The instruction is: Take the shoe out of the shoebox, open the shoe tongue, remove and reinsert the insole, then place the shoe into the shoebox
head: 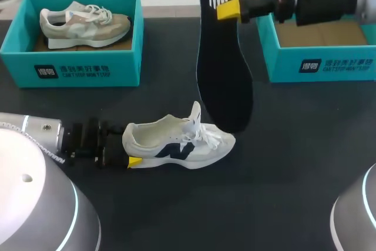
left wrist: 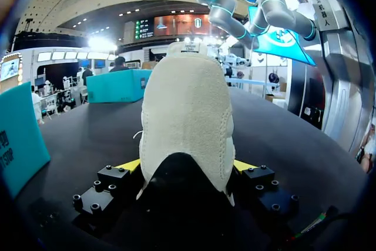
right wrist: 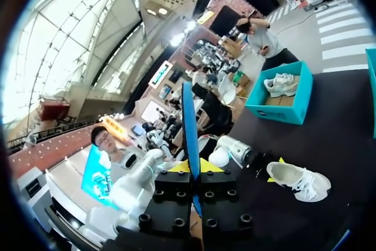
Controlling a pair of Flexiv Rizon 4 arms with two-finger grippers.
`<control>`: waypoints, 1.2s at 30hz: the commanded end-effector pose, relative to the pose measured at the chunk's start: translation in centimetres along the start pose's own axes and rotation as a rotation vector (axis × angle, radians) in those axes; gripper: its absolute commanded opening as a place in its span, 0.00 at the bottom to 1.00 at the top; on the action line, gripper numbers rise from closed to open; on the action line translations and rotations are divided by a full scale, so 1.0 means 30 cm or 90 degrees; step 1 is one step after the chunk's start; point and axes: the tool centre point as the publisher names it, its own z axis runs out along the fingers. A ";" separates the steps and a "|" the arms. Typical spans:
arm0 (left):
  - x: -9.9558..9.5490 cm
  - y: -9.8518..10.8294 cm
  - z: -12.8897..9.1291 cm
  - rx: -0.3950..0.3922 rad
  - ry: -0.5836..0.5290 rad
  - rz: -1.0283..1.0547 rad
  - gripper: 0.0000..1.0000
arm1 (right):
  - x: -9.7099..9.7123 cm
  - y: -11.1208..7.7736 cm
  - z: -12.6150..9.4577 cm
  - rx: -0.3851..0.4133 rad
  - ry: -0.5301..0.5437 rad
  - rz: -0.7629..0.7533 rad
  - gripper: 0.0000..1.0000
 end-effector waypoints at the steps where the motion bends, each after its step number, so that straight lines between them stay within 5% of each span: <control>1: 0.001 0.001 0.002 0.001 0.000 0.001 0.00 | -0.004 -0.029 -0.009 -0.012 0.000 0.002 0.00; 32: 0.009 -0.009 -0.013 -0.002 0.004 0.001 0.00 | -0.007 -0.034 -0.001 -0.007 0.009 0.004 0.00; 33: 0.010 -0.012 -0.018 0.002 0.010 0.002 0.12 | -0.007 -0.034 -0.001 -0.007 0.009 0.004 0.00; 36: 0.008 -0.016 -0.029 -0.002 0.004 0.003 0.84 | -0.007 -0.034 -0.001 -0.007 0.009 0.004 0.00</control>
